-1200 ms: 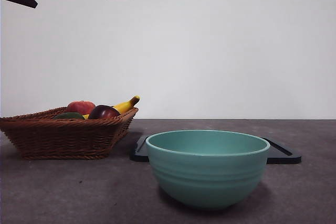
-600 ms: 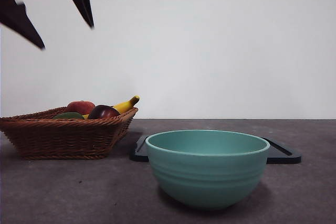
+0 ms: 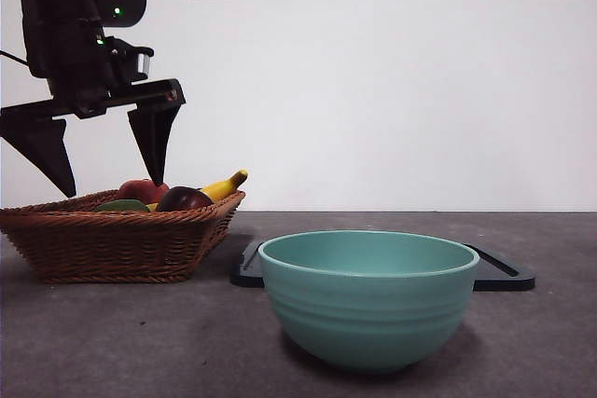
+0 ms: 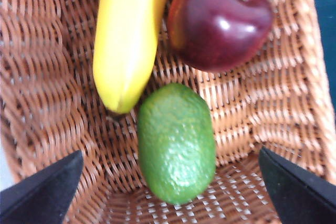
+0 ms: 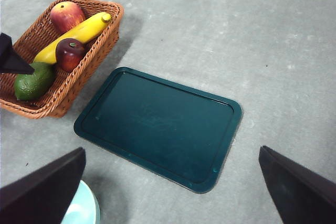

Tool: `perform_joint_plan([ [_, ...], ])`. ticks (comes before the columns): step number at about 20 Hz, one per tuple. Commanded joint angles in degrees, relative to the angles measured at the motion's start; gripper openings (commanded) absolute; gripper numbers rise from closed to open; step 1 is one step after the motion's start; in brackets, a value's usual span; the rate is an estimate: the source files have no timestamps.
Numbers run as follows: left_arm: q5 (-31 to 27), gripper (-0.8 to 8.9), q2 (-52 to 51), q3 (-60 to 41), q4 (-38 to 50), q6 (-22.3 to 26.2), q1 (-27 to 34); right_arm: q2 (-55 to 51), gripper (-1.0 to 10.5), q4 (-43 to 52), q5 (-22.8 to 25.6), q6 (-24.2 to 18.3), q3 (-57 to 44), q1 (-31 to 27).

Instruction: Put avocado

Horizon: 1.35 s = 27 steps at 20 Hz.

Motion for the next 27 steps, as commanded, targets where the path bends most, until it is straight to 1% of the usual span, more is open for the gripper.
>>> perform_joint_plan([
  [1,-0.13,5.3,2.93,1.36,0.31,1.05,-0.2,0.28,5.6,0.55,-0.13,-0.26,1.11,0.17],
  [6,-0.13,5.3,6.84,1.33,0.66,1.49,-0.66,0.28,5.6,0.57,-0.13,-0.26,1.11,0.17],
  [10,-0.13,5.29,7.89,1.33,2.16,1.49,-0.7,0.28,5.6,0.59,-0.13,-0.26,1.11,0.17],
  [16,-0.09,5.26,10.34,1.36,1.92,1.64,-0.7,0.28,5.6,0.59,-0.13,-0.24,1.11,0.17],
  [17,-0.09,5.03,10.54,1.33,1.99,1.64,-0.77,0.28,5.6,0.59,-0.13,-0.24,1.11,0.17],
  [20,-0.11,2.91,10.54,1.36,1.64,1.42,-0.74,0.28,5.6,0.59,-0.13,-0.24,1.11,0.17],
  [21,-0.11,2.42,10.54,1.36,1.4,1.42,-0.74,0.28,5.6,0.59,-0.13,-0.24,1.11,0.17],
  [24,-0.07,2.35,10.54,1.44,1.07,1.42,-0.77,0.28,5.6,0.59,-0.13,-0.24,1.11,0.17],
  [27,0.87,2.35,10.4,2.75,-1.99,1.44,-0.77,0.28,5.6,0.59,-0.13,-0.24,1.11,0.17],
])
